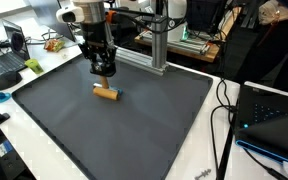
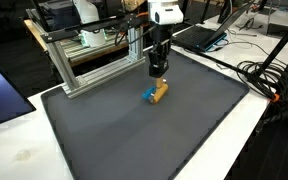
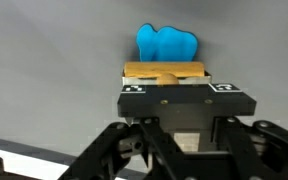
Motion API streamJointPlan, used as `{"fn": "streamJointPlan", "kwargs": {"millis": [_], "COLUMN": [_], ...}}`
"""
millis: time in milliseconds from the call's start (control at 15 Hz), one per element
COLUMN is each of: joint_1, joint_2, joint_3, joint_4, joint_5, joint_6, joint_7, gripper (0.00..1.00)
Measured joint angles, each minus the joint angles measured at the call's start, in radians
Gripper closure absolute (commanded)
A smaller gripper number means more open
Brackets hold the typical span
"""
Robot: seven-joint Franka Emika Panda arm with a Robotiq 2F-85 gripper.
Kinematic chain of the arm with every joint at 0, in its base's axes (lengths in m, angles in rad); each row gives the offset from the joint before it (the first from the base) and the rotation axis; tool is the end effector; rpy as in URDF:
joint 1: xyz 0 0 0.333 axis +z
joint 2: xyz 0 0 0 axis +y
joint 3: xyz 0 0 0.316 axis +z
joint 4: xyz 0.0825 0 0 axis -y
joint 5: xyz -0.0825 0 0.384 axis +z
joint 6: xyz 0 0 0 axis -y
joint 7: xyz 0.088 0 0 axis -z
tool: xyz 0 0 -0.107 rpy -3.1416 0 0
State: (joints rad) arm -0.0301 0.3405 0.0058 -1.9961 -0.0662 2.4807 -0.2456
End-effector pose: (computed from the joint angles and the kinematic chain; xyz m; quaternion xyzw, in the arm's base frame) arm 0.6195 -0.0150 0.3034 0.9881 0.1343 0.0685 0.0307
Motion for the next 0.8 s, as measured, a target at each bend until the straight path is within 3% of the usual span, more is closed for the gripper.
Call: {"fn": "streamJointPlan", "kwargs": {"millis": [800], "joint_1": [-0.023], "joint_2": [0.031], "joint_3": [0.001], "joint_4": [0.07], "joint_5": [0.047], "joint_6": [-0.117], "joint_7": [-0.004], "gripper": [0.78]}}
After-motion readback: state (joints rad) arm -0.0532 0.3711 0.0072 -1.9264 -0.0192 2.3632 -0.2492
